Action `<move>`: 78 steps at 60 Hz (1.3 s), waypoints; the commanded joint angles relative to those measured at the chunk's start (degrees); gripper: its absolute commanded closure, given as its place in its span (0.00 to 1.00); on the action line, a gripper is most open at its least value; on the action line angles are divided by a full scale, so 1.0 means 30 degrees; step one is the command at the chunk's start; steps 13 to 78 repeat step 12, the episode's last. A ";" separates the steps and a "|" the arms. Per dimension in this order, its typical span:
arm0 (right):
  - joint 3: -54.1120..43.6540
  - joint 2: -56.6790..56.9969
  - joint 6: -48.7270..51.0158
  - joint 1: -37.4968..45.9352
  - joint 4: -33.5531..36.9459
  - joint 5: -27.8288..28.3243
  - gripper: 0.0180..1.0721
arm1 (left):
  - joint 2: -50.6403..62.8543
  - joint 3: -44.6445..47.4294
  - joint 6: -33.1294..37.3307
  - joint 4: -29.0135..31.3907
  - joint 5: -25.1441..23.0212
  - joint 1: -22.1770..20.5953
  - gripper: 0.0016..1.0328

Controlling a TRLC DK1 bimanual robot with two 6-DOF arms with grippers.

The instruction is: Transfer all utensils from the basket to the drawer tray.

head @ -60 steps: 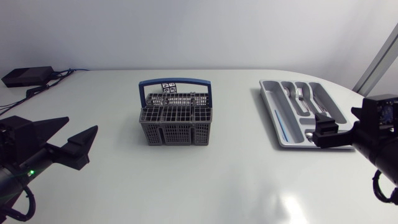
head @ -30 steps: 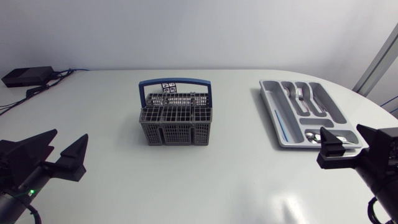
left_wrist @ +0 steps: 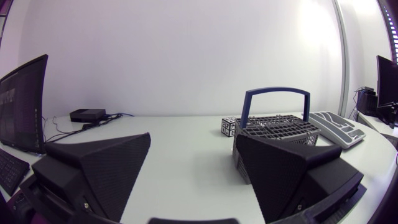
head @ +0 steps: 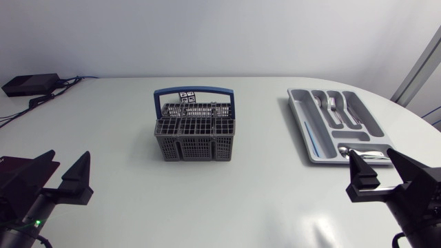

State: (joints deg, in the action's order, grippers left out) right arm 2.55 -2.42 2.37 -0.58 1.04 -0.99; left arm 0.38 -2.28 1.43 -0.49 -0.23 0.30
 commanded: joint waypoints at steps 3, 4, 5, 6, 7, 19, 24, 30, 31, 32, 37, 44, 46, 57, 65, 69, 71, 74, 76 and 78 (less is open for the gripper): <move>-0.0849 0.0805 -0.0790 0.0193 -0.0346 0.0331 0.05 | -0.0127 0.0761 -0.0477 0.0164 0.0076 -0.0098 0.07; -0.0849 0.0805 -0.0790 0.0193 -0.0346 0.0331 0.05 | -0.0127 0.0761 -0.0477 0.0164 0.0076 -0.0098 0.07; -0.0849 0.0805 -0.0790 0.0193 -0.0346 0.0331 0.05 | -0.0127 0.0761 -0.0477 0.0164 0.0076 -0.0098 0.07; -0.0849 0.0805 -0.0790 0.0193 -0.0346 0.0331 0.05 | -0.0127 0.0761 -0.0477 0.0164 0.0076 -0.0098 0.07; -0.0849 0.0805 -0.0790 0.0193 -0.0346 0.0331 0.05 | -0.0127 0.0761 -0.0477 0.0164 0.0076 -0.0098 0.07; -0.0849 0.0805 -0.0790 0.0193 -0.0346 0.0331 0.05 | -0.0127 0.0761 -0.0477 0.0164 0.0076 -0.0098 0.07; -0.0849 0.0805 -0.0790 0.0193 -0.0346 0.0331 0.05 | -0.0127 0.0761 -0.0477 0.0164 0.0076 -0.0098 0.07; -0.0849 0.0805 -0.0790 0.0193 -0.0346 0.0331 0.05 | -0.0127 0.0761 -0.0477 0.0164 0.0076 -0.0098 0.07; -0.0849 0.0805 -0.0790 0.0193 -0.0346 0.0331 0.05 | -0.0127 0.0761 -0.0477 0.0164 0.0076 -0.0098 0.07; -0.0849 0.0805 -0.0790 0.0193 -0.0346 0.0331 0.05 | -0.0127 0.0761 -0.0477 0.0164 0.0076 -0.0098 0.07; -0.0849 0.0805 -0.0790 0.0193 -0.0346 0.0331 0.05 | -0.0127 0.0761 -0.0477 0.0164 0.0076 -0.0098 0.07; -0.0849 0.0805 -0.0790 0.0193 -0.0346 0.0331 0.05 | -0.0127 0.0761 -0.0477 0.0164 0.0076 -0.0098 0.07; -0.0849 0.0805 -0.0790 0.0193 -0.0346 0.0331 0.05 | -0.0127 0.0761 -0.0477 0.0164 0.0076 -0.0098 0.07; -0.0849 0.0805 -0.0790 0.0193 -0.0346 0.0331 0.05 | -0.0127 0.0761 -0.0477 0.0164 0.0076 -0.0098 0.07; -0.0849 0.0805 -0.0790 0.0193 -0.0346 0.0331 0.05 | -0.0127 0.0761 -0.0477 0.0164 0.0076 -0.0098 0.07; -0.0849 0.0805 -0.0790 0.0193 -0.0346 0.0331 0.05 | -0.0127 0.0761 -0.0477 0.0164 0.0076 -0.0098 0.07; -0.0849 0.0805 -0.0790 0.0193 -0.0346 0.0331 0.05 | -0.0127 0.0761 -0.0477 0.0164 0.0076 -0.0098 0.07; -0.0849 0.0805 -0.0790 0.0193 -0.0346 0.0331 0.05 | -0.0127 0.0761 -0.0477 0.0164 0.0076 -0.0098 0.07; -0.0849 0.0805 -0.0790 0.0193 -0.0346 0.0331 0.05 | -0.0127 0.0761 -0.0477 0.0164 0.0076 -0.0098 0.07; -0.0849 0.0805 -0.0790 0.0193 -0.0346 0.0331 0.05 | -0.0127 0.0761 -0.0477 0.0164 0.0076 -0.0098 0.07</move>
